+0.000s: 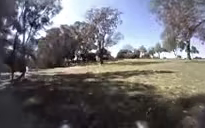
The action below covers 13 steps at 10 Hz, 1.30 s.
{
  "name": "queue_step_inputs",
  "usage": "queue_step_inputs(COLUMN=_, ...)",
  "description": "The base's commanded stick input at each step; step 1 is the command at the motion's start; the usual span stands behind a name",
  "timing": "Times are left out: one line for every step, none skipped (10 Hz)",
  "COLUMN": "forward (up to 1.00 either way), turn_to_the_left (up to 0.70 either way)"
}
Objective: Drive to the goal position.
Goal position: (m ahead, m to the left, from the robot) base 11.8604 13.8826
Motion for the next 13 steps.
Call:
queue_step_inputs(forward=1.00, turn_to_the_left=0.00)
queue_step_inputs(forward=1.00, turn_to_the_left=0.00)
queue_step_inputs(forward=1.00, turn_to_the_left=0.00)
queue_step_inputs(forward=1.00, turn_to_the_left=0.00)
queue_step_inputs(forward=1.00, turn_to_the_left=0.00)
queue_step_inputs(forward=1.00, turn_to_the_left=0.00)
queue_step_inputs(forward=1.00, turn_to_the_left=0.00)
queue_step_inputs(forward=1.00, turn_to_the_left=0.00)
queue_step_inputs(forward=1.00, turn_to_the_left=0.00)
queue_step_inputs(forward=1.00, turn_to_the_left=0.00)
queue_step_inputs(forward=1.00, turn_to_the_left=0.00)
queue_step_inputs(forward=1.00, turn_to_the_left=0.00)
queue_step_inputs(forward=1.00, turn_to_the_left=0.00)
